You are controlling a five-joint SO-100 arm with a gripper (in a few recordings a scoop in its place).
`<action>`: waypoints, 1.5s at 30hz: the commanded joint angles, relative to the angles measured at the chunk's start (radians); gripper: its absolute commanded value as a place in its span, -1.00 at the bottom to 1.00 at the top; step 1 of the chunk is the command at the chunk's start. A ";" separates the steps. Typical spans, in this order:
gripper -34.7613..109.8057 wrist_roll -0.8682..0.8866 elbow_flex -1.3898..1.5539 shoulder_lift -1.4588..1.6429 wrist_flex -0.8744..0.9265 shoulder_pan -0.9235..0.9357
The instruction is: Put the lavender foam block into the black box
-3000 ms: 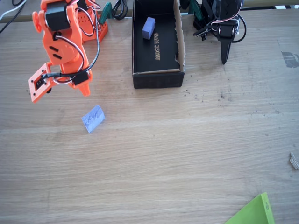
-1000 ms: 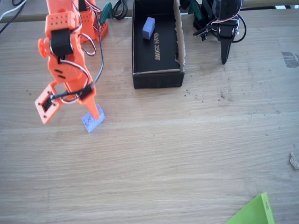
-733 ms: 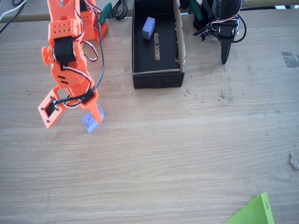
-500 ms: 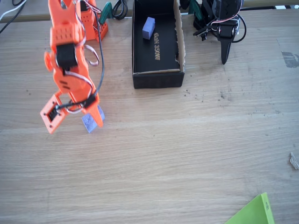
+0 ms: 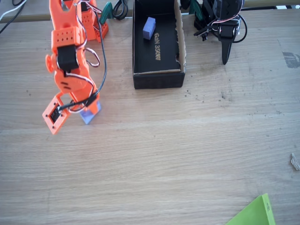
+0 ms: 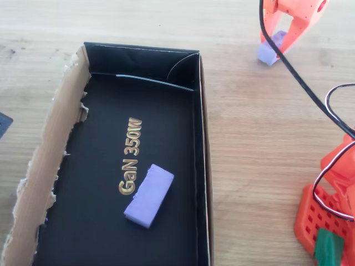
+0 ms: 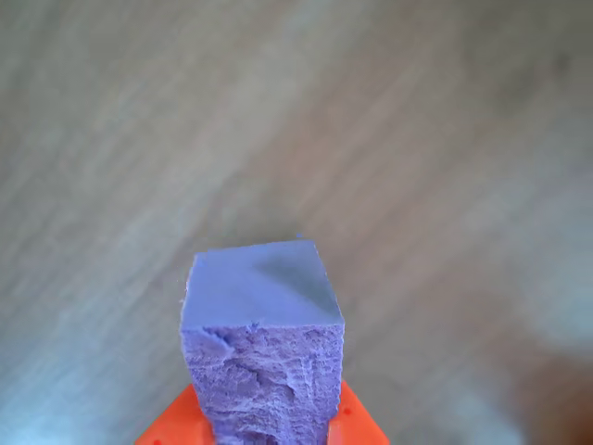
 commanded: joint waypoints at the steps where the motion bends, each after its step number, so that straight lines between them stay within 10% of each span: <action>1: -0.52 -0.055 0.005 0.196 0.074 -0.021; 15: -0.52 -0.175 0.094 0.640 0.170 -0.083; 28: -0.52 0.158 0.057 0.614 0.020 -0.939; 45: -0.50 0.172 -0.028 0.442 -0.005 -1.081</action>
